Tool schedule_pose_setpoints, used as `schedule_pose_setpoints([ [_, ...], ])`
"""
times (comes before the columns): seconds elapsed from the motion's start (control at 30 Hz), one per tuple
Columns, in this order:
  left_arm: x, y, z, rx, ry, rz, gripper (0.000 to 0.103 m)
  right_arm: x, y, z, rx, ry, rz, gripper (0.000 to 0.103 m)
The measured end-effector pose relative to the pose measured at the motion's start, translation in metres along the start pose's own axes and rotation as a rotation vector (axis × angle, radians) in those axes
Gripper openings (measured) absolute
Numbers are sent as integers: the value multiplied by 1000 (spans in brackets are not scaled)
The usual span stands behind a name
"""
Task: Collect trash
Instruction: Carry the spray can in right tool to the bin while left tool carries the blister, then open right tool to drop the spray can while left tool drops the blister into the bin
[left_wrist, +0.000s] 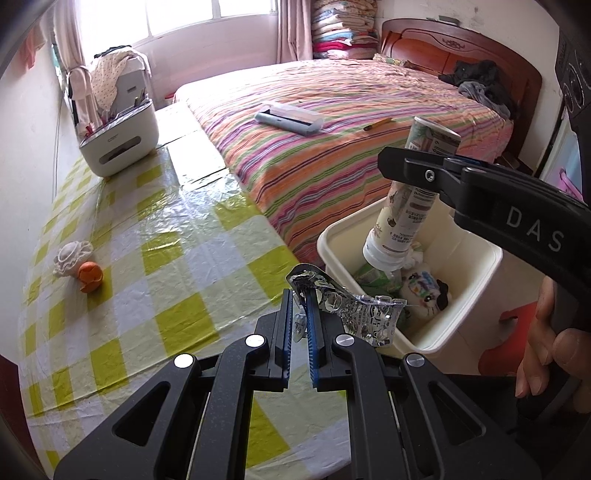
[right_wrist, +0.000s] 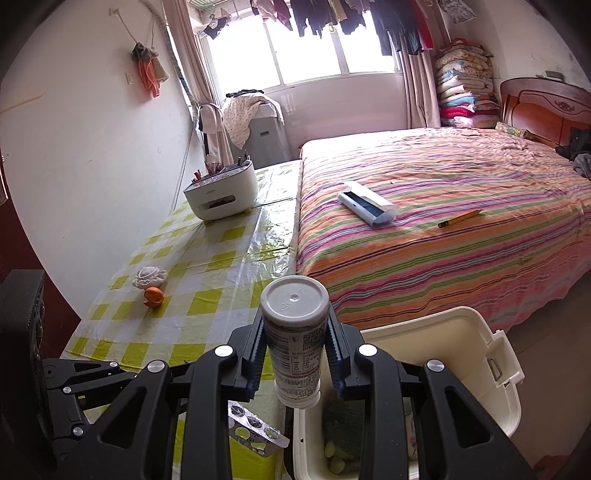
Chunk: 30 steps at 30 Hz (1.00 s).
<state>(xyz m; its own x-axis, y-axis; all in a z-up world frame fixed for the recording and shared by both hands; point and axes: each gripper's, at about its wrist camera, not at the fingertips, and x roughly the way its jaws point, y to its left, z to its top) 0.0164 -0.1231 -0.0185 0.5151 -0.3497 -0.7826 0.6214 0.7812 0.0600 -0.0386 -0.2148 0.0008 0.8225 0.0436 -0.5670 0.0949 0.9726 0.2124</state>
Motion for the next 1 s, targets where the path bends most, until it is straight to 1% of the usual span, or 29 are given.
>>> schedule_pose_setpoints([
  [0.4, 12, -34, 11, 54, 0, -26, 7, -14, -27, -2, 45, -17, -31, 28],
  [0.7, 28, -57, 21, 77, 13, -45, 7, -22, -54, -8, 89, -17, -84, 28],
  [1.0, 40, -75, 20, 113, 26, -53, 7, -28, -76, -13, 126, -12, -126, 28],
])
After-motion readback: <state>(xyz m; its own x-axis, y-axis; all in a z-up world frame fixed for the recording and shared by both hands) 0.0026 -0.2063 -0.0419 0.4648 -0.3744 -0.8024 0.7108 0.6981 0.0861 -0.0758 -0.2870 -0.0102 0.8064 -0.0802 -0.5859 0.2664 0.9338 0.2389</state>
